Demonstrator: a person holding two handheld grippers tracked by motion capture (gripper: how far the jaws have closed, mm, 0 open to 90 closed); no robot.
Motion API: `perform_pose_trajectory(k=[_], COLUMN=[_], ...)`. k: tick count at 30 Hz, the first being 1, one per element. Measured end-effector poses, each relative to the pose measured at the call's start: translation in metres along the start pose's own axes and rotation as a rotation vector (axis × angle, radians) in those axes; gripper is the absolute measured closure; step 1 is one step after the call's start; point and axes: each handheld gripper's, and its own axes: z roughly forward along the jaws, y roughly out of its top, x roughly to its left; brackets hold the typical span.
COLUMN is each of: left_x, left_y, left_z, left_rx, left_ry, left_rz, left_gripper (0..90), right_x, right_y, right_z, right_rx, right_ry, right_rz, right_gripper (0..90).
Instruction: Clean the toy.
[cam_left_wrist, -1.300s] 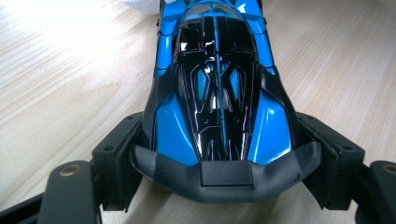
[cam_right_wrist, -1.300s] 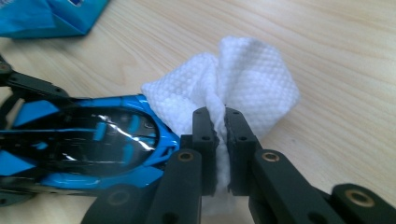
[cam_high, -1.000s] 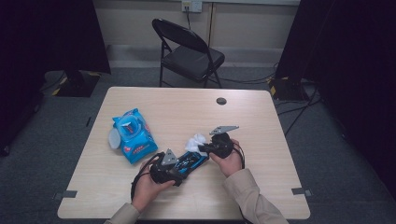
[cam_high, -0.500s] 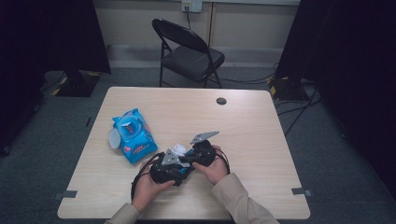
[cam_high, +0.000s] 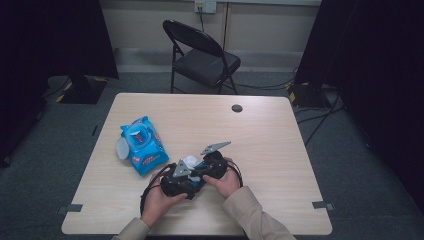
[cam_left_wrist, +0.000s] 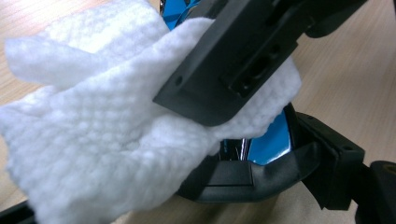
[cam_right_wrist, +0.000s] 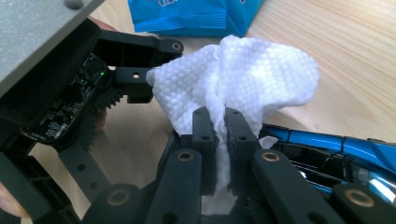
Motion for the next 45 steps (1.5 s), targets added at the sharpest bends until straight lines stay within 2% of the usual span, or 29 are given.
perform_pose_trajectory(k=[29, 32, 35, 39, 45], left_x=[0.0, 0.0, 0.0, 0.0, 0.0], left_y=[0.0, 0.0, 0.0, 0.0, 0.0], left_z=[0.0, 0.0, 0.0, 0.0, 0.0], left_rx=[-0.001, -0.001, 0.0, -0.001, 0.0], left_ry=[0.004, 0.004, 0.004, 0.003, 0.004], left_rz=[-0.001, -0.001, -0.002, -0.002, -0.002], left_gripper=[24.1, 24.1, 24.1, 24.1, 24.1], right_x=[-0.013, -0.016, -0.021, -0.023, -0.037], right_y=[0.001, 0.001, 0.0, 0.002, 0.0], right_z=[-0.009, -0.012, -0.014, -0.016, -0.023], right_rx=[-0.03, -0.04, -0.05, -0.045, -0.048], right_ry=[-0.054, -0.079, -0.079, -0.117, -0.162], right_rz=[0.017, 0.016, 0.037, 0.022, 0.06], right_gripper=[85.5, 85.6, 85.5, 85.5, 85.5])
